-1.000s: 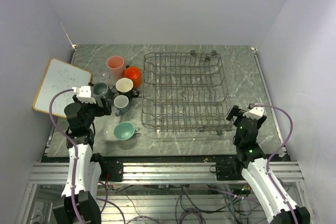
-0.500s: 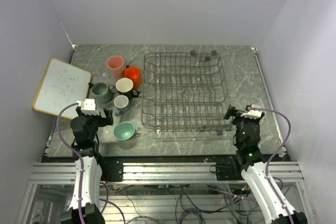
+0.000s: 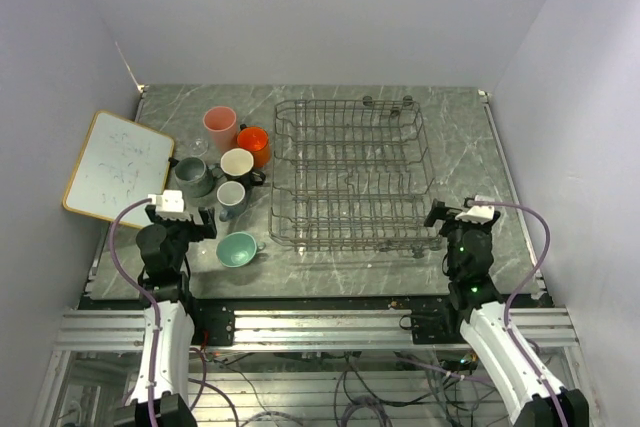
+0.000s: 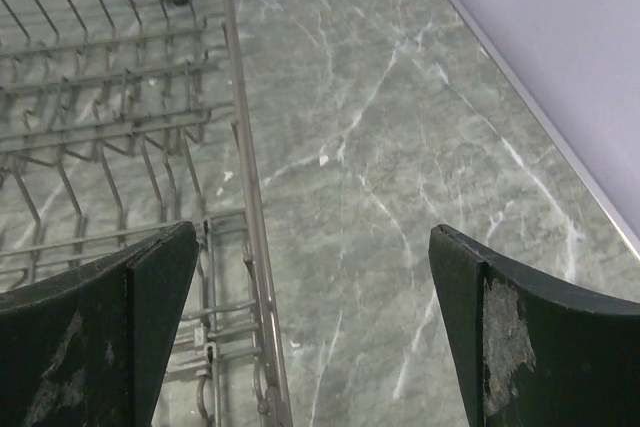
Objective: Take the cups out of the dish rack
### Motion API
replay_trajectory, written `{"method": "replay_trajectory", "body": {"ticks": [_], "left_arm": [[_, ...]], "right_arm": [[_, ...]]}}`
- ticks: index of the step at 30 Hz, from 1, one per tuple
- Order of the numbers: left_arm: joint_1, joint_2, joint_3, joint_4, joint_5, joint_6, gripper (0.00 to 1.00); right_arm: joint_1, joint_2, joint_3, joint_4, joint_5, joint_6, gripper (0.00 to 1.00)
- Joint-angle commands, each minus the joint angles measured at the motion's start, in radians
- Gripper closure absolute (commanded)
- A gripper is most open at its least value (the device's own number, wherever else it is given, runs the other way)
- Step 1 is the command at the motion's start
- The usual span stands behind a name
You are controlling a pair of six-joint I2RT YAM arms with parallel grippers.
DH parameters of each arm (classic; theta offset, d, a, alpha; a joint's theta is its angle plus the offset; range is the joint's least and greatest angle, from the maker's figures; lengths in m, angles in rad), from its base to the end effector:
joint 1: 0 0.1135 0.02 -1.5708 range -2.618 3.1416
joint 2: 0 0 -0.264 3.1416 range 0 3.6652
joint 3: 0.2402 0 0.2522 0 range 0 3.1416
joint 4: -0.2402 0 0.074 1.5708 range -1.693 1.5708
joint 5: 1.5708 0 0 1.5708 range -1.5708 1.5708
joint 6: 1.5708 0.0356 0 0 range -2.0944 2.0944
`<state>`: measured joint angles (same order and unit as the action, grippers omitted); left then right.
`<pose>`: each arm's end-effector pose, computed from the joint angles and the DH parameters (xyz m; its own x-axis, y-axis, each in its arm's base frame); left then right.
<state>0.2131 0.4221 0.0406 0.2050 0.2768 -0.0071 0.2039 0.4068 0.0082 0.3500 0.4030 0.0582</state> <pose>0.1344 0.0191 0.1671 -0.1720 -0.0442 -0.9841 0.0583 0.9968 -0.0550 0.1333 0.0133 0.1730 -0.0360 0.0472 -0.9982 0.1998 0.9791 0.0391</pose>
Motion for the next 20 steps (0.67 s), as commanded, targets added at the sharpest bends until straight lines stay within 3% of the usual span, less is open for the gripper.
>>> {"method": "replay_trajectory", "body": {"ticks": [1, 20], "left_arm": [[-0.006, 0.003, 0.001, 0.041, -0.009, 0.015, 0.01], [-0.007, 0.002, 0.0, 0.04, -0.005, 0.016, 0.01]], "right_arm": [[0.0, 0.082, -0.078, 0.048, 0.029, 0.0, 0.0], [0.0, 0.067, -0.079, 0.045, -0.04, -0.023, 0.0]]}}
